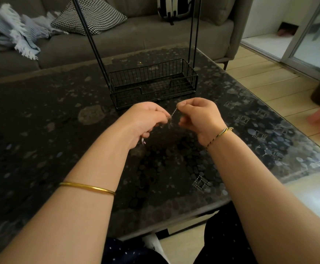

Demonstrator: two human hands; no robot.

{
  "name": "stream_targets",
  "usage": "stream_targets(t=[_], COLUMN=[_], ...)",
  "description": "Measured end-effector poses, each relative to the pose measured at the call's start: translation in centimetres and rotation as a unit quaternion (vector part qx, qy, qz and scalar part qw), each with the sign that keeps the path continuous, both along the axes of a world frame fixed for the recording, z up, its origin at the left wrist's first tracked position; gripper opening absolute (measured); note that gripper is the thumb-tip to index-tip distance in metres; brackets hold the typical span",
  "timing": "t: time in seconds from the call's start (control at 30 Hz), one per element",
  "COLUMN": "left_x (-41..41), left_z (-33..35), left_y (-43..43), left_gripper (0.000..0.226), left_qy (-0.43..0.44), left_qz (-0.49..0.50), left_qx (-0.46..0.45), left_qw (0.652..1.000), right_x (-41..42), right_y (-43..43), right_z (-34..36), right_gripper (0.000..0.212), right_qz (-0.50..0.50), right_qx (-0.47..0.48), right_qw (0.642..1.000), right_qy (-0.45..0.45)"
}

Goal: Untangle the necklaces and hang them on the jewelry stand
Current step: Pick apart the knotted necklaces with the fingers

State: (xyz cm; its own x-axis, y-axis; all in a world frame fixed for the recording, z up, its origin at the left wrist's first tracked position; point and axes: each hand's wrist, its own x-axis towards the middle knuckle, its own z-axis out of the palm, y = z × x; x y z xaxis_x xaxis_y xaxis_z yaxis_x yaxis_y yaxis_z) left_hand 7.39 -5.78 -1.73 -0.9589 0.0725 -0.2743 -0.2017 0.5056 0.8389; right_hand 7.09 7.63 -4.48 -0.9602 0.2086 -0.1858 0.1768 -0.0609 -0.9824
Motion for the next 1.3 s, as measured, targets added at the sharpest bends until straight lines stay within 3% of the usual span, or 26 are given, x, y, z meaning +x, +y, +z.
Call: stream_targets(t=[0.1,0.3,0.57,0.73,1.03,1.13,1.23,1.3], left_x=[0.0,-0.1,-0.4,-0.5,-0.7,-0.6,-0.4,-0.2], left_z=[-0.1,-0.4,-0.1,-0.1,-0.6,-0.5,-0.3,-0.2], left_y=[0.0,-0.9,-0.7,-0.9,-1.0,-1.1,-1.1,-1.0], left_gripper=[0.012,0.009,0.011,0.013,0.017,0.012,0.014,0.014], left_qy=[-0.002,-0.007,-0.027,-0.006,0.074,0.077,0.065,0.052], left_qz=[0.011,0.067,0.144,0.186,0.157,0.167,0.159,0.140], left_qx=[0.006,0.006,0.077,0.115,0.069,0.077,0.084,0.078], left_qw=[1.000,0.998,0.986,0.976,0.982,0.980,0.981,0.986], right_x=[0.0,0.2,0.7,0.8,0.7,1.1,1.3,1.3], right_y=[0.0,0.1,0.1,-0.2,-0.1,-0.3,-0.7,-0.8], right_z=[0.2,0.4,1.3,1.1,1.1,1.1,0.9,0.9], right_gripper=[0.015,0.015,0.014,0.013,0.016,0.024,0.019,0.024], right_qz=[0.006,0.039,0.083,0.125,0.130,0.175,0.195,0.194], right_qx=[-0.027,0.018,-0.049,0.005,0.077,0.128,0.195,0.182], right_qw=[1.000,0.999,0.995,0.991,0.987,0.974,0.960,0.963], right_qy=[-0.005,0.009,-0.004,-0.048,-0.058,-0.066,-0.051,-0.032])
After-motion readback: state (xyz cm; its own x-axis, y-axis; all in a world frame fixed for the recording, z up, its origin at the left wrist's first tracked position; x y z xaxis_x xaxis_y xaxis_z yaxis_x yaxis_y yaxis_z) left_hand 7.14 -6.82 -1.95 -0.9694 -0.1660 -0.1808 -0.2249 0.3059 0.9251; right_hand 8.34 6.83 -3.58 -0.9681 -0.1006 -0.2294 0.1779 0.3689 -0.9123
